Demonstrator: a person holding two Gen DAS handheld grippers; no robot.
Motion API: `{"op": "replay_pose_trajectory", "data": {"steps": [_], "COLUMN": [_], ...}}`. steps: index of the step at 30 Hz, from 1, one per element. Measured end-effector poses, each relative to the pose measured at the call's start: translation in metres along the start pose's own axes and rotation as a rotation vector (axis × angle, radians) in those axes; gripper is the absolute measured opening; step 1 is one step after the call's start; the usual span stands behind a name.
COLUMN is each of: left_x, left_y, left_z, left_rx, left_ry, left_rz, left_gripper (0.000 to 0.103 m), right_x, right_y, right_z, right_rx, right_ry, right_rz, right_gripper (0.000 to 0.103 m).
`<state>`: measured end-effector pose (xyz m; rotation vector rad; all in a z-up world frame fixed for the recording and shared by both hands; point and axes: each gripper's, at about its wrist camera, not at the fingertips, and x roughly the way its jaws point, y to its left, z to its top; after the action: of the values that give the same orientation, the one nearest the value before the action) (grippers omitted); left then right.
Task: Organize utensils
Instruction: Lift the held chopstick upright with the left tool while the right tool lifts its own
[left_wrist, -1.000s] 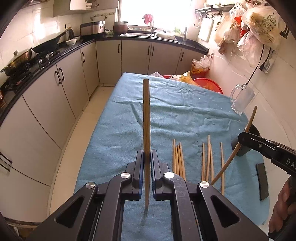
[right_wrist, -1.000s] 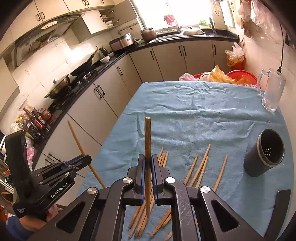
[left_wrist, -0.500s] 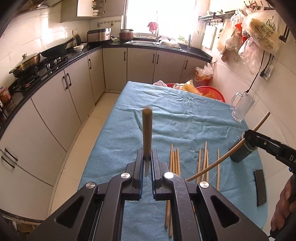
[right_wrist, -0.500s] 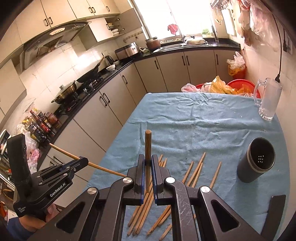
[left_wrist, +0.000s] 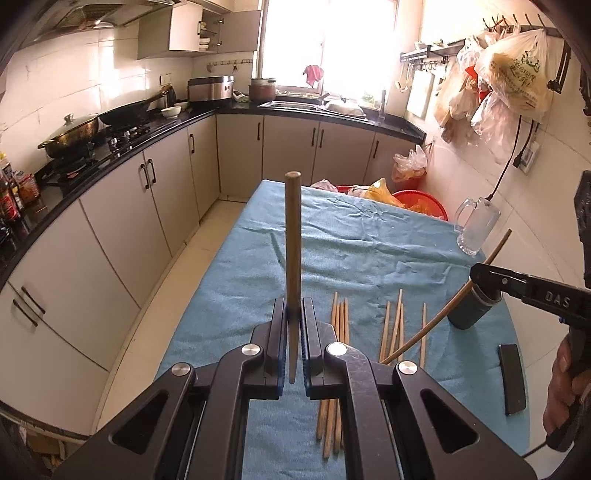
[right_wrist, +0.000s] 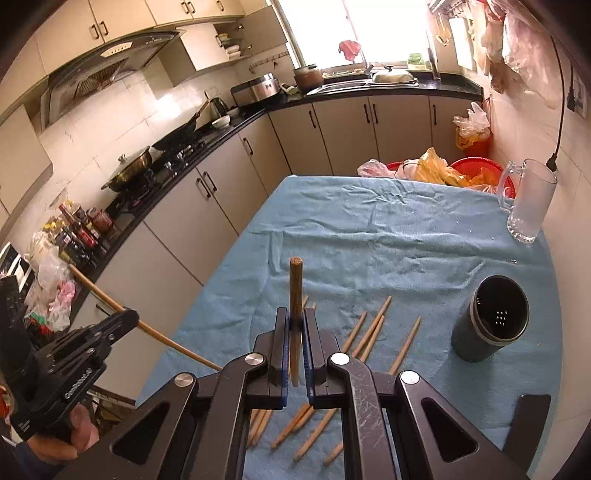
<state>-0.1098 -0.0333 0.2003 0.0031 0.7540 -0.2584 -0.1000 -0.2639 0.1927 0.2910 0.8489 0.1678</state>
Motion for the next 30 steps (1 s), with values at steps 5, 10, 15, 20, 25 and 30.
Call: {"op": "replay_pose_trajectory", "data": {"steps": [5,10,15,20,25,30], "left_x": [-0.016,-0.028,-0.035,-0.036,-0.032,-0.025], "left_y": [0.001,0.001,-0.003,-0.009,-0.013,-0.017], "left_z": [-0.008,-0.013,-0.015,-0.012,-0.004,0.009], "left_rx": [-0.022,-0.032,-0.035,-0.02,-0.001,0.012], "left_ry": [-0.015,-0.025,-0.028,-0.024,-0.018,-0.016], "left_rz": [0.023,0.044,0.042,0.02,-0.023,-0.078], "left_gripper": [0.006,0.006,0.006,0.006,0.006,0.006], "right_x": [0.002,0.004,0.002,-0.013,-0.032,-0.057], "right_y": [-0.001,0.007,0.015,0.011,-0.006,-0.023], "right_z": [-0.002,-0.005,-0.006,-0.008,-0.013,-0.018], "right_rx": [-0.011,-0.033,-0.046,-0.028,0.028,0.089], "right_ry": [0.03,0.05,0.048,0.015,-0.025,-0.076], "right_rz": [0.011,0.041,0.073,0.08,0.055,0.01], "right_gripper": [0.007,0.007,0.007,0.007,0.007,0.007]}}
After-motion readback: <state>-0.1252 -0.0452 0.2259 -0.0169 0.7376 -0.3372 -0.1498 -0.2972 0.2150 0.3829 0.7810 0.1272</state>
